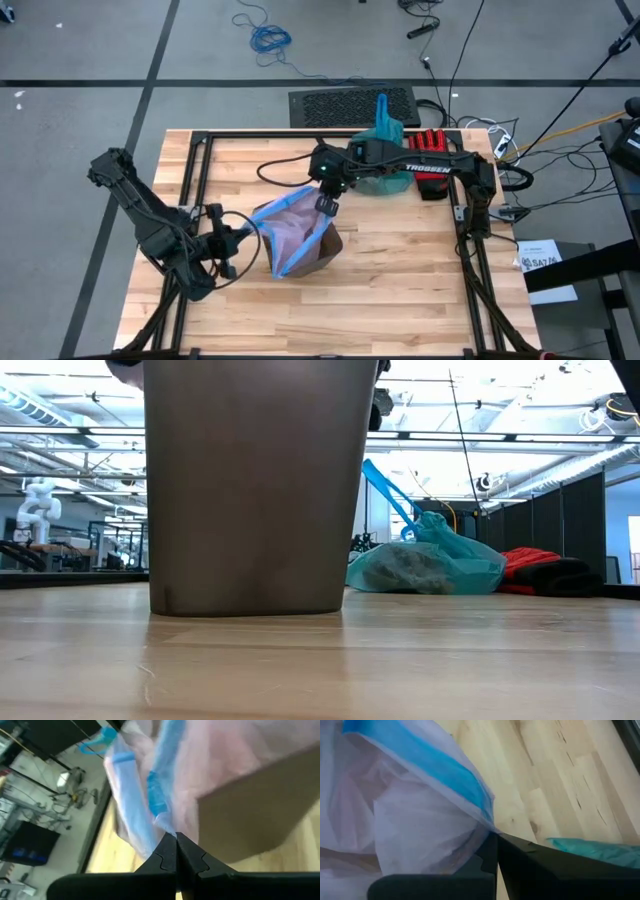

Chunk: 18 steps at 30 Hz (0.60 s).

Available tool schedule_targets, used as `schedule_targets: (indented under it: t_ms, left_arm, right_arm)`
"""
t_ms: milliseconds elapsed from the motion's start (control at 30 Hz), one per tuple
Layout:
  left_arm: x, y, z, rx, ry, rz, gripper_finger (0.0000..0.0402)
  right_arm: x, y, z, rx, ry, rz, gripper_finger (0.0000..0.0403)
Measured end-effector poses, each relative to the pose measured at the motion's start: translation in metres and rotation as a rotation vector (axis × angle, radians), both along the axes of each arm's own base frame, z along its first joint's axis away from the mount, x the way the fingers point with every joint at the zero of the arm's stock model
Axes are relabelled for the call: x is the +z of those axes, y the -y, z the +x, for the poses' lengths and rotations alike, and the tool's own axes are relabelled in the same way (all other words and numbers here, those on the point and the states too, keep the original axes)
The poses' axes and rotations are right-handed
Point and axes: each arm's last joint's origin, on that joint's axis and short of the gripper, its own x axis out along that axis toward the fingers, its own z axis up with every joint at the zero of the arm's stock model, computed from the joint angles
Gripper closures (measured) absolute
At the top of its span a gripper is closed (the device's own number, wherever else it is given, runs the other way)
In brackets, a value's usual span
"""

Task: Place trash/remove bag and relplace
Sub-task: Insert the pink trash bag into the black trash bin

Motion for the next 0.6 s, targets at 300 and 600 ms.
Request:
schedule_targets:
  t_ms: [300,600]
  left_arm:
    - [0.014,0.006,0.004,-0.024,0.025,-0.117,0.0359]
    - [0.035,0.007,0.005,-0.044,0.063,-0.147,0.025]
  right_arm:
    - [0.0,-0.006,0.001,0.024,0.008,-0.006,0.0403]
    - [0.0,-0.005,0.001,0.039,0.006,-0.013,0.0403]
